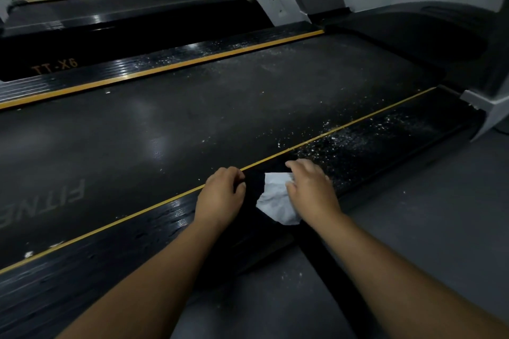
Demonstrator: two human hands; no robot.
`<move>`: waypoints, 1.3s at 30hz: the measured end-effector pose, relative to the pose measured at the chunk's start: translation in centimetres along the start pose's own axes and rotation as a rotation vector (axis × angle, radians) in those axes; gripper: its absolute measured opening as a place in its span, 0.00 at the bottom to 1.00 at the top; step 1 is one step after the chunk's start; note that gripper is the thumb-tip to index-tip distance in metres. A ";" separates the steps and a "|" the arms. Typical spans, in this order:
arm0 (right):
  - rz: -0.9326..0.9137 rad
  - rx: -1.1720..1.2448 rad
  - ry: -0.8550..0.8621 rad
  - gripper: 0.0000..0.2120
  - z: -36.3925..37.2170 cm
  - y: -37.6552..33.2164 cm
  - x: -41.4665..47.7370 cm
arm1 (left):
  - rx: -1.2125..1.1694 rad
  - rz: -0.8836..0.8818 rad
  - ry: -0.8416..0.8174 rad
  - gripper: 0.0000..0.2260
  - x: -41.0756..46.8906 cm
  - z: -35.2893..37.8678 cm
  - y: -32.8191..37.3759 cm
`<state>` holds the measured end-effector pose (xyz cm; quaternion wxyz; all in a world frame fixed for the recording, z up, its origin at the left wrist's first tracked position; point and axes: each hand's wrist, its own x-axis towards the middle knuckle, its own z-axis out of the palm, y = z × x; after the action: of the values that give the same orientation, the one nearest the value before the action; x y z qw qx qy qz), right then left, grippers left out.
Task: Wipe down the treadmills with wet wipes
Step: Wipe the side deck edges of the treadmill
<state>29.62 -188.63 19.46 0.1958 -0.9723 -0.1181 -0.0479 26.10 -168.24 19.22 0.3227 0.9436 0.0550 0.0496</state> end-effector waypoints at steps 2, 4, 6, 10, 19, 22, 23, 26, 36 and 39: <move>0.006 -0.100 -0.067 0.22 0.0 0.2 0.9 | 0.078 0.081 0.019 0.09 -0.4 0.4 -0.1; 0.036 -0.154 -0.120 0.20 -0.5 0.2 2.3 | 0.132 0.151 0.025 0.10 -0.8 0.9 -0.3; 0.039 -0.189 -0.176 0.13 -1.1 -0.4 3.5 | 0.167 0.190 0.016 0.11 -1.2 1.2 -0.4; 0.036 -0.192 -0.227 0.07 -1.8 -1.9 4.9 | 0.182 0.218 -0.005 0.13 -1.5 1.1 -0.8; -0.406 -0.218 0.076 0.02 -0.6 -1.8 -0.2 | 0.203 0.272 0.019 0.11 -1.9 0.0 -2.7; -0.427 -0.202 0.025 0.08 -0.1 -0.4 -3.6 | 0.220 0.301 0.035 0.11 -2.0 0.0 -3.1; -0.407 -0.174 0.047 0.08 -0.2 -0.2 -4.0 | 0.225 0.310 0.043 0.10 -2.0 0.0 -3.1; -0.287 -0.144 0.137 0.08 0.3 -0.8 -3.5 | 0.230 0.321 0.056 0.10 -1.9 0.2 -2.9; -0.193 -0.173 -0.151 0.46 2.6 0.3 -5.1 | 0.242 0.365 -0.060 0.19 -1.6 1.5 -2.1; -0.076 -0.149 -0.210 0.56 1.9 1.0 -0.9 | 0.267 0.360 -0.074 0.21 -1.4 1.9 -2.0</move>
<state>29.08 -188.93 17.20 0.1075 -0.9787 -0.1707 0.0380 24.76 -168.02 16.47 0.1827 0.9737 -0.1200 0.0641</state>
